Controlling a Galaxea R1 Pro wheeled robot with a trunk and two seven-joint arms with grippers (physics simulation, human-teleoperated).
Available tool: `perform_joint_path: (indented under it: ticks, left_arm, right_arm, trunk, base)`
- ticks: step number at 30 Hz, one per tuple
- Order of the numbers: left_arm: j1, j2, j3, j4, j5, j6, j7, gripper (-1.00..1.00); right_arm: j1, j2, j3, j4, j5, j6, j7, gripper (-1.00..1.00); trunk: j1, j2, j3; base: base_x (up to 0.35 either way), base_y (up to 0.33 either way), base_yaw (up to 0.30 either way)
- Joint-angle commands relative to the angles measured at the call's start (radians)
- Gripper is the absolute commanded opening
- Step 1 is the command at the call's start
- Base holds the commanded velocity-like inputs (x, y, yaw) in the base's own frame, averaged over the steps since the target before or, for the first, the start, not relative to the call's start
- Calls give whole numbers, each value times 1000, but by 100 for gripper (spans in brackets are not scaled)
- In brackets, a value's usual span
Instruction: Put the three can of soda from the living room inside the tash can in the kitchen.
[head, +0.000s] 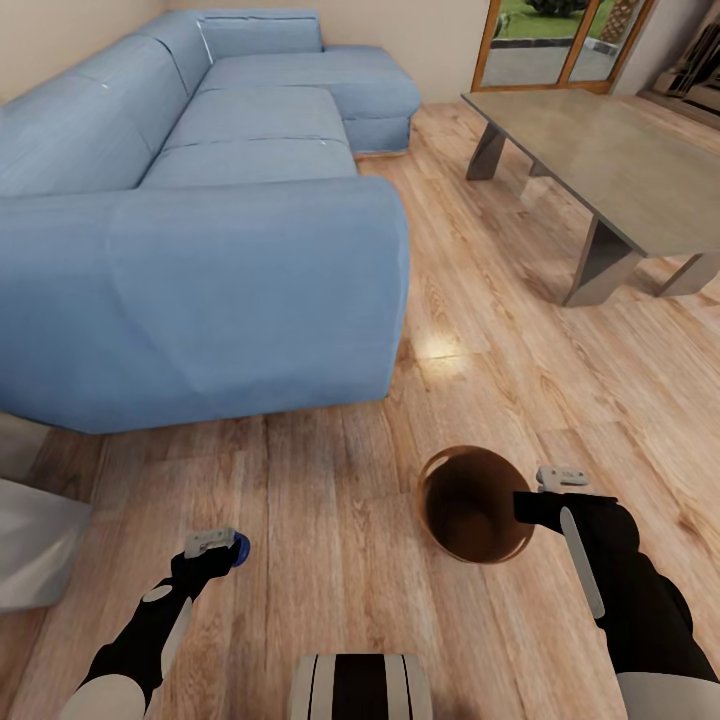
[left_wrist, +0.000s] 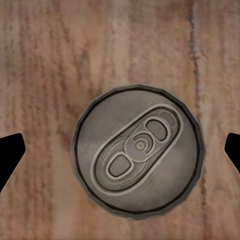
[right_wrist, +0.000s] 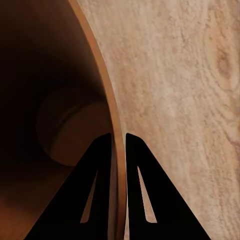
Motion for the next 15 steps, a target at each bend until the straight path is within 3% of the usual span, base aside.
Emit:
perform_joint_path:
  ticks: [1,7,15]
  left_arm:
    - [0,0,0,1,0,0,0,100]
    - [0,0,0,1,0,-1,0,100]
    - [0,0,0,1,0,-1,0,100]
  right_arm:
    - [0,0,-1,-1,-1,-14,4,-100]
    - [0,0,-1,-1,-1,-14,4,-100]
    - [0,0,-1,-1,-1,-14,4,-100]
  trunk:
    - [1,0,0]
    - [3,-1,-19]
    - [3,-1,-19]
  base:
    - [0,0,0]
    - [0,0,0]
    - [0,0,0]
